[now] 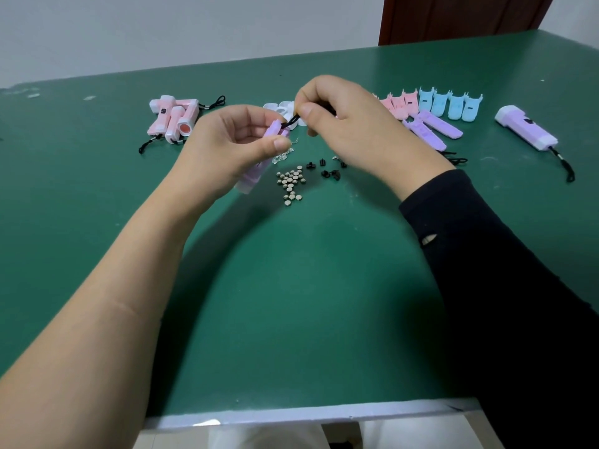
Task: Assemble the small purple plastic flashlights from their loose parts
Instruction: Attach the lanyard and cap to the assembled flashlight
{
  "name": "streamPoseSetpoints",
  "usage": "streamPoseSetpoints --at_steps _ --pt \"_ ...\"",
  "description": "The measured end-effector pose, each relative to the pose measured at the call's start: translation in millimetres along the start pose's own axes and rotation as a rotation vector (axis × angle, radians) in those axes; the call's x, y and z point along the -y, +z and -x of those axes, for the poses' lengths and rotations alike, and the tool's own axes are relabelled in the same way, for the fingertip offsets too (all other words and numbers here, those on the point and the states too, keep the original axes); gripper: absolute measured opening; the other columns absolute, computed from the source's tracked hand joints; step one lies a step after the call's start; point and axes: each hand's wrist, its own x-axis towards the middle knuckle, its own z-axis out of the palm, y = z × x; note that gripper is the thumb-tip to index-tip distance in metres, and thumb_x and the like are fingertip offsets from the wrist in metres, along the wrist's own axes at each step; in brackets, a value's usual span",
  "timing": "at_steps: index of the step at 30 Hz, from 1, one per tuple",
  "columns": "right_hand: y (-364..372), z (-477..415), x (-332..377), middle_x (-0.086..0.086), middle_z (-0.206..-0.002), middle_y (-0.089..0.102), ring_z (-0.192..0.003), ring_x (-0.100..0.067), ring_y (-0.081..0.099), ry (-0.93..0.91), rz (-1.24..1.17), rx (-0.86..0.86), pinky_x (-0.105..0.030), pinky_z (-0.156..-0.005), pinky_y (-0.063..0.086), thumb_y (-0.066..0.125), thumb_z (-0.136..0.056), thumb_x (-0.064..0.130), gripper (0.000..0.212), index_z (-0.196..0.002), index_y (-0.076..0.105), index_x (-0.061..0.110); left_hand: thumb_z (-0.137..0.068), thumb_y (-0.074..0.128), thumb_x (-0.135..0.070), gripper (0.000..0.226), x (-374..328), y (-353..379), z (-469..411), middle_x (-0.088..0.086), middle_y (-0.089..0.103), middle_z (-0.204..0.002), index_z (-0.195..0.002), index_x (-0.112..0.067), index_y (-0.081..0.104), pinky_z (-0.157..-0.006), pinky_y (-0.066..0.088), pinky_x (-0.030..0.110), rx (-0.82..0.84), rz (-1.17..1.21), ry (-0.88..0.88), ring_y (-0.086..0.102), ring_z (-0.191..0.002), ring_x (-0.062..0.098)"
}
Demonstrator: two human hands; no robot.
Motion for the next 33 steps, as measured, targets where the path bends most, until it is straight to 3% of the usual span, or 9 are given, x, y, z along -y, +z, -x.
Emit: streamPoseSetpoints --at_steps 4,9,15,20,23,26,29,33 --pt "-0.5 -0.5 -0.9 0.015 -0.08 0.05 -0.092 -0.013 0.057 0.019 -0.022 0.012 -0.005 -0.057 0.034 0.042 -0.1 0.018 0.012 -0.092 0.051 0.021 -0.082 0.076 -0.022 0.015 2.4 -1.1 -1.0 -0.007 0.076 -0.091 -0.095 -0.026 0.069 -0.078 0.053 0.047 0.003 -0.007 0.018 0.065 -0.082 0.016" --pt "-0.3 -0.1 -1.6 0.016 -0.08 0.05 -0.082 -0.007 0.05 -0.01 -0.022 -0.014 -0.006 -0.063 0.035 0.043 -0.099 0.016 0.011 -0.093 0.052 0.019 -0.084 0.076 -0.019 0.014 2.6 -1.2 -1.3 -0.01 0.075 -0.087 -0.093 -0.027 0.069 -0.071 0.05 0.033 0.027 -0.018 0.03 0.062 -0.078 0.012" --pt "1.0 0.0 0.2 0.016 -0.08 0.05 -0.075 0.0 0.046 -0.051 -0.018 -0.041 -0.007 -0.068 0.035 0.044 -0.098 0.012 0.011 -0.092 0.052 0.018 -0.081 0.075 -0.023 0.014 -1.6 0.1 1.2 -0.005 0.076 -0.094 -0.093 -0.027 0.07 -0.089 0.05 0.056 0.029 -0.004 0.025 0.066 -0.09 0.021" --pt "3.2 -0.6 -0.8 0.016 -0.078 0.051 -0.072 0.0 0.046 -0.033 -0.006 -0.027 -0.008 -0.065 0.035 0.045 -0.097 0.014 0.011 -0.091 0.053 0.019 -0.085 0.074 -0.017 0.015 -1.3 0.2 0.6 -0.007 0.076 -0.092 -0.096 -0.025 0.069 -0.09 0.05 0.054 0.019 -0.008 0.019 0.068 -0.089 0.018" --pt "3.2 -0.9 -1.4 0.015 -0.078 0.051 -0.072 -0.002 0.046 -0.02 -0.007 -0.027 -0.009 -0.065 0.035 0.046 -0.097 0.014 0.011 -0.091 0.053 0.019 -0.085 0.074 -0.018 0.016 -0.3 0.1 -0.5 -0.009 0.075 -0.087 -0.099 -0.022 0.068 -0.077 0.055 0.039 0.009 -0.004 0.027 0.067 -0.079 0.01" --pt "1.0 -0.1 -2.9 0.017 -0.078 0.05 -0.066 0.006 0.046 0.01 -0.005 -0.003 -0.007 -0.062 0.035 0.047 -0.096 0.013 0.011 -0.093 0.054 0.02 -0.085 0.074 -0.019 0.017 -1.2 0.4 -1.0 -0.012 0.072 -0.077 -0.1 -0.019 0.067 -0.056 0.05 0.025 -0.016 -0.004 0.048 0.059 -0.061 0.004" --pt "0.2 0.3 -3.0 0.018 -0.072 0.048 -0.057 0.013 0.044 0.068 -0.035 0.019 -0.005 -0.055 0.033 0.047 -0.095 0.013 0.014 -0.096 0.056 0.023 -0.086 0.073 -0.016 0.014 -2.3 1.0 -1.1 -0.015 0.071 -0.076 -0.097 -0.02 0.064 -0.05 0.044 0.025 -0.043 -0.006 0.07 0.057 -0.058 0.002" --pt "2.3 -0.1 -0.9 0.018 -0.066 0.048 -0.052 0.009 0.044 0.131 -0.033 0.038 -0.007 -0.049 0.031 0.053 -0.095 0.033 0.012 -0.085 0.057 0.026 -0.086 0.073 -0.014 0.016 -2.4 2.2 -1.4 -0.017 0.071 -0.078 -0.096 -0.02 0.062 -0.051 0.043 0.025 -0.059 -0.031 0.099 0.06 -0.062 -0.002"
